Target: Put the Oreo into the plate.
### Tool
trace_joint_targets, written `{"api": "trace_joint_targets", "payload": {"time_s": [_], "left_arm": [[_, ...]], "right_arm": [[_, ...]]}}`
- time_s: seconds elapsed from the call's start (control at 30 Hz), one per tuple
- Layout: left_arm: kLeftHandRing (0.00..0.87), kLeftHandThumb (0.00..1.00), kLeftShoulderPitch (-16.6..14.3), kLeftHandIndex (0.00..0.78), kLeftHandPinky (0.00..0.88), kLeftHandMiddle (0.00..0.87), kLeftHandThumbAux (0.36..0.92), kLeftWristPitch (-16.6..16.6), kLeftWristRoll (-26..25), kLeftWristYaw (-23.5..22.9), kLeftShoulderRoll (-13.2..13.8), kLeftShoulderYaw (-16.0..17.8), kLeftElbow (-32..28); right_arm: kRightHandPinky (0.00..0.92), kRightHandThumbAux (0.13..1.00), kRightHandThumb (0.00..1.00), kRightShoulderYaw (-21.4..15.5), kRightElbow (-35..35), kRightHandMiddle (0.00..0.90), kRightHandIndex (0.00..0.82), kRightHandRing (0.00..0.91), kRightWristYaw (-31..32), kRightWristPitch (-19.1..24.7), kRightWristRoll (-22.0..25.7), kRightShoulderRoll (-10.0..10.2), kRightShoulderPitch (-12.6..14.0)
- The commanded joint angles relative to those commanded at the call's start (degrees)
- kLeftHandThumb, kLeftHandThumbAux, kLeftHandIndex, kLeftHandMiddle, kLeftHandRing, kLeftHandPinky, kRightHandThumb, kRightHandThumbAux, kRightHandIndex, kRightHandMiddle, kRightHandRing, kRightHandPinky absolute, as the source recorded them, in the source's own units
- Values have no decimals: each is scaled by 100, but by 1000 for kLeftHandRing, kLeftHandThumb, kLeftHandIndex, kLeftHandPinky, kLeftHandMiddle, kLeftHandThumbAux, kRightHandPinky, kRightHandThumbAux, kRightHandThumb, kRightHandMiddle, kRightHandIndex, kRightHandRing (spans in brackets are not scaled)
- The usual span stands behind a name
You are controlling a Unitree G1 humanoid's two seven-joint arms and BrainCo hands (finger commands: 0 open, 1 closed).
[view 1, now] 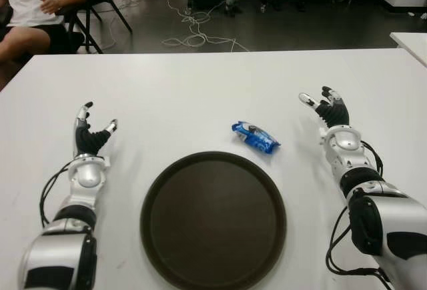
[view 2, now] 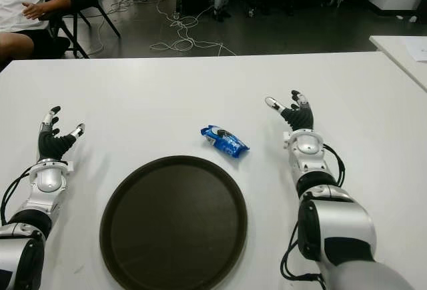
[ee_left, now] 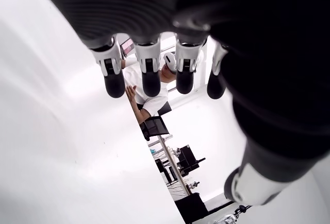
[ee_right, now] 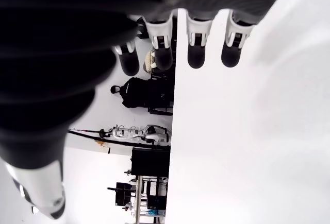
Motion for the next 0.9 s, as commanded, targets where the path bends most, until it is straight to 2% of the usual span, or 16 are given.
{"api": "trace_joint_targets", "payload": {"time_s": [0.27, 0.47, 0.63, 0.9], "left_arm": [[39, 0, -4, 51, 17, 68, 718, 22, 51, 70, 24, -30, 21], [41, 0, -3, 47, 21, 65, 740, 22, 77, 132, 11, -47, 4], [38, 0, -7, 48, 17, 64, 747, 29, 61, 126, 4, -40, 14], [51, 0, -5, 52, 36, 73, 737, 20, 60, 99, 7, -44, 22]], "right_arm": [[3, 704, 0, 36, -2, 89, 119, 41, -81, -37, -67, 10, 9], [19, 722, 0, 57, -7, 80, 92, 47, -149, -46, -67, 31, 8], [11, 715, 0, 77, -10, 89, 103, 51, -152, -54, -75, 31, 15], [0, 726, 0, 124, -14, 91, 109, 48, -179, -73, -106, 40, 25]]}}
